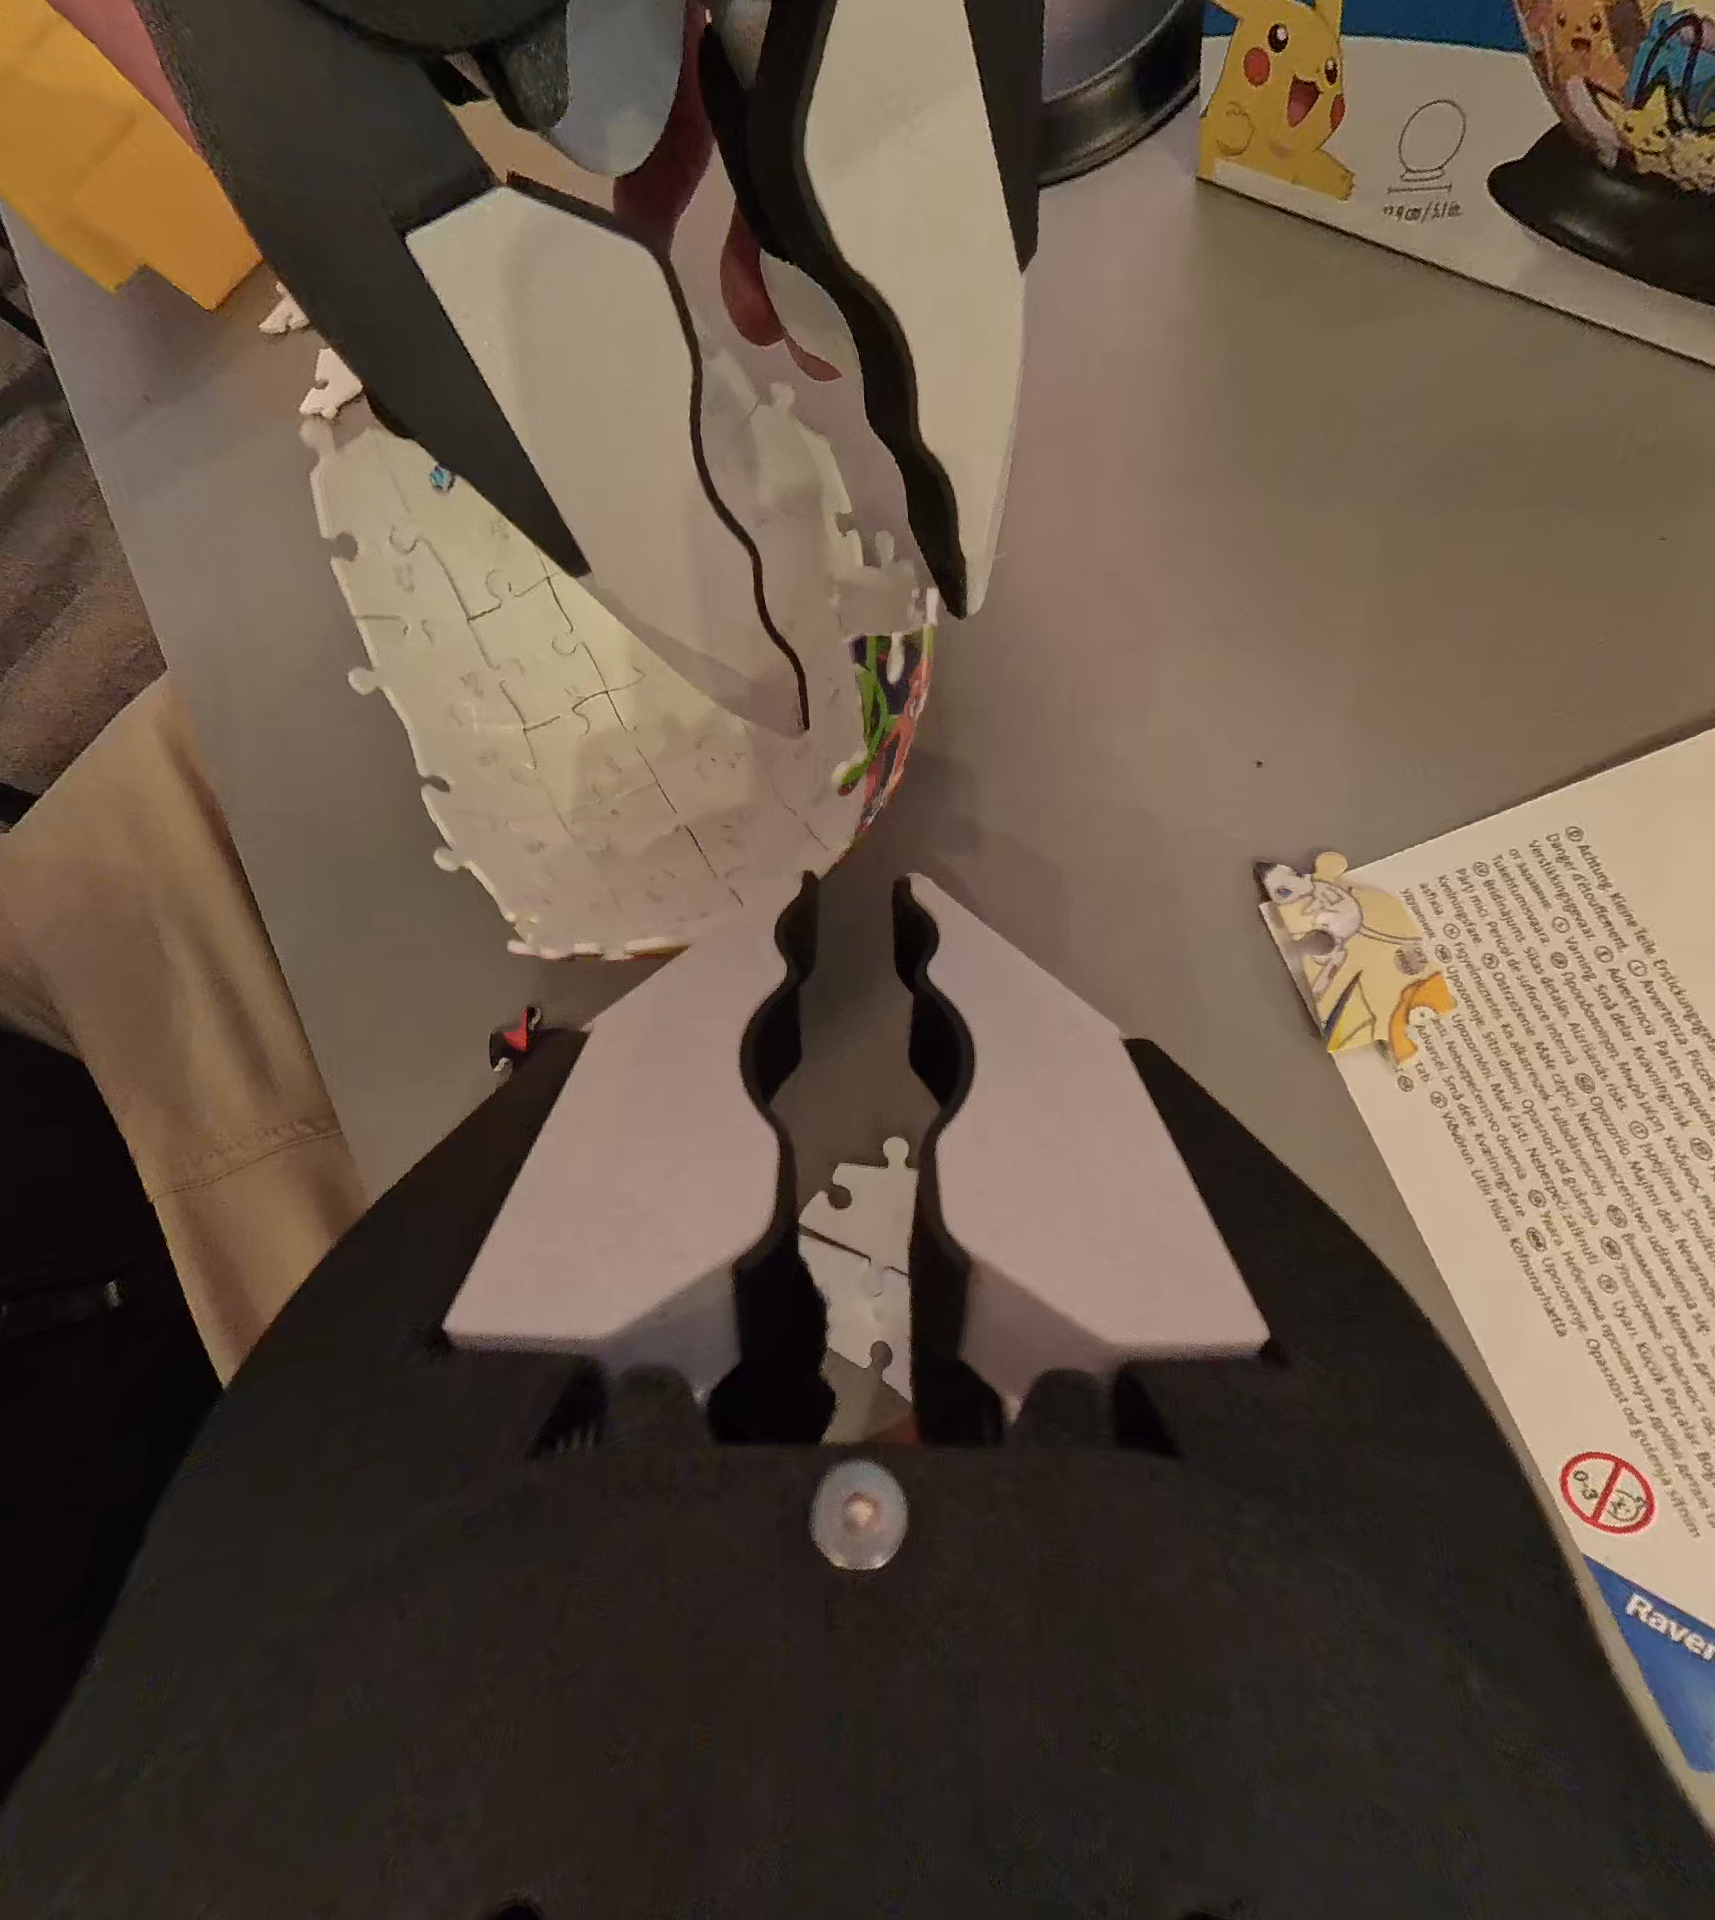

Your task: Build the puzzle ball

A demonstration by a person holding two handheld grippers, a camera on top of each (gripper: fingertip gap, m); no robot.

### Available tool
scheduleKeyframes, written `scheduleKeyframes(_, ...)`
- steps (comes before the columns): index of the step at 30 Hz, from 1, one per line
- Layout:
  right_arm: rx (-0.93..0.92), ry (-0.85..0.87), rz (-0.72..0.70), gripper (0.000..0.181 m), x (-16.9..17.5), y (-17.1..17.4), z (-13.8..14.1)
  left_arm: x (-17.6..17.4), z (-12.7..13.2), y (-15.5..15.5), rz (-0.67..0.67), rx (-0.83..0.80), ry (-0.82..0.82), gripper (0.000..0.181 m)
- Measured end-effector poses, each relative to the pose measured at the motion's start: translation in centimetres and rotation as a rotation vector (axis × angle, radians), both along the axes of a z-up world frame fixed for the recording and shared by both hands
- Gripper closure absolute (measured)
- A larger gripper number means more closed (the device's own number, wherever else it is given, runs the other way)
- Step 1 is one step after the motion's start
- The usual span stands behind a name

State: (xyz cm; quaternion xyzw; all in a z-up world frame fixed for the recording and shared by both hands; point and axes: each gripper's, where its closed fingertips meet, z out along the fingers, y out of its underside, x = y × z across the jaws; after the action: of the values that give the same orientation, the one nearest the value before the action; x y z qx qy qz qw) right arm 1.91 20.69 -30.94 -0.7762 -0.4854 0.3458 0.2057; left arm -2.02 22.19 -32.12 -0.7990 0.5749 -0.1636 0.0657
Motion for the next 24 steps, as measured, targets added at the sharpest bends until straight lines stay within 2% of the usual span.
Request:
scheduleKeyframes(5,-0.003,0.001,-0.01,0.171,0.0,0.4,-0.5,0.7,-0.4,0.0,-0.073,0.021,0.02,0.143)
scheduleKeyframes(9,-0.009,0.011,-0.018,0.171,-0.1,0.6,-0.6,1.1,-0.5,-0.1,-0.089,0.01,-0.001,0.16)
scheduleKeyframes(11,-0.012,0.012,-0.018,0.171,-0.2,0.6,-0.7,1.2,-0.3,-0.1,-0.077,-0.009,-0.02,0.169)
scheduleKeyframes(16,-0.012,0.01,-0.013,0.171,-0.3,0.6,-0.9,1.1,-0.3,-0.4,-0.068,-0.04,-0.034,0.173)
scheduleKeyframes(19,-0.008,0.017,-0.02,0.164,-0.1,0.8,-0.5,0.6,-0.5,-0.4,-0.039,-0.063,-0.025,0.176)
scheduleKeyframes(24,0.047,0.001,-0.058,0.161,2.0,1.9,1.1,0.1,-0.2,-0.8,0.012,-0.096,-0.031,0.178)
